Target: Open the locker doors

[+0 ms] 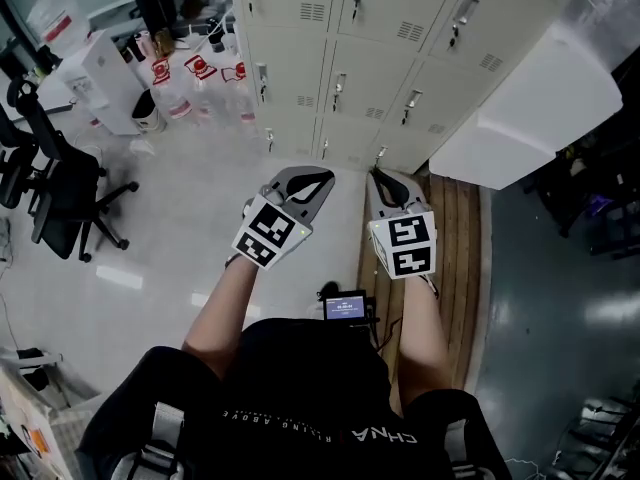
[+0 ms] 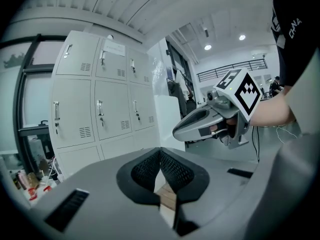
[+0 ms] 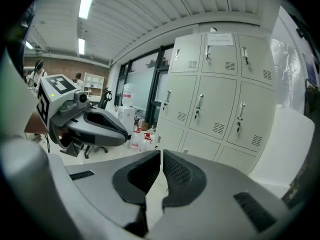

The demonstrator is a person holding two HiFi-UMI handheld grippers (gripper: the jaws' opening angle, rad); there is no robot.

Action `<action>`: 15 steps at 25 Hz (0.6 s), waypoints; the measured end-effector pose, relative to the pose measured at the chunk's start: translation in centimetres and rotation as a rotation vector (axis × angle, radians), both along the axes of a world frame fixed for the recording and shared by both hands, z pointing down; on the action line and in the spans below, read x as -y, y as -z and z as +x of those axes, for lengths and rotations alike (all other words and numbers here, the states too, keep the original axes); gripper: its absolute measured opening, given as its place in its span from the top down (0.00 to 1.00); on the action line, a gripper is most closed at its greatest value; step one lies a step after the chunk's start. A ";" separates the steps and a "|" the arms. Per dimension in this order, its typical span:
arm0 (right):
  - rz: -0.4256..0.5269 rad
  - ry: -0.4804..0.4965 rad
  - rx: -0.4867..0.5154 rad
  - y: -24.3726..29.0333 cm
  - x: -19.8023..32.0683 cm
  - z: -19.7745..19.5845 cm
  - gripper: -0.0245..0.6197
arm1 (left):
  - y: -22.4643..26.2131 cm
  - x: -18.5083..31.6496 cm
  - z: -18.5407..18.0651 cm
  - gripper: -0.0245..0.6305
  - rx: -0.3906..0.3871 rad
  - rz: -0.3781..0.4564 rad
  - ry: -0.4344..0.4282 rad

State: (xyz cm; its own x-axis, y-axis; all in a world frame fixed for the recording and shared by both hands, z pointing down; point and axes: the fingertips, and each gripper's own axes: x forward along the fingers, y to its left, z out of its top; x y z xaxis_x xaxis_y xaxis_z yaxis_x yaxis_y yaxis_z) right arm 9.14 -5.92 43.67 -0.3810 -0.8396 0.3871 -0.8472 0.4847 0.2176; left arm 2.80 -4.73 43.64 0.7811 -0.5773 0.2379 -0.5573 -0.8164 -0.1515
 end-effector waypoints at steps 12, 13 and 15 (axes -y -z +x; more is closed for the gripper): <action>-0.041 0.099 0.043 -1.1 10.0 5.7 0.90 | -1.4 8.8 4.8 0.93 0.027 -0.061 0.116; -0.047 0.102 0.054 -1.4 10.6 5.7 0.90 | -1.7 9.4 4.4 0.93 0.030 -0.070 0.135; -0.058 0.115 0.062 -1.9 11.7 5.5 0.90 | -2.0 11.0 3.5 0.93 0.031 -0.081 0.176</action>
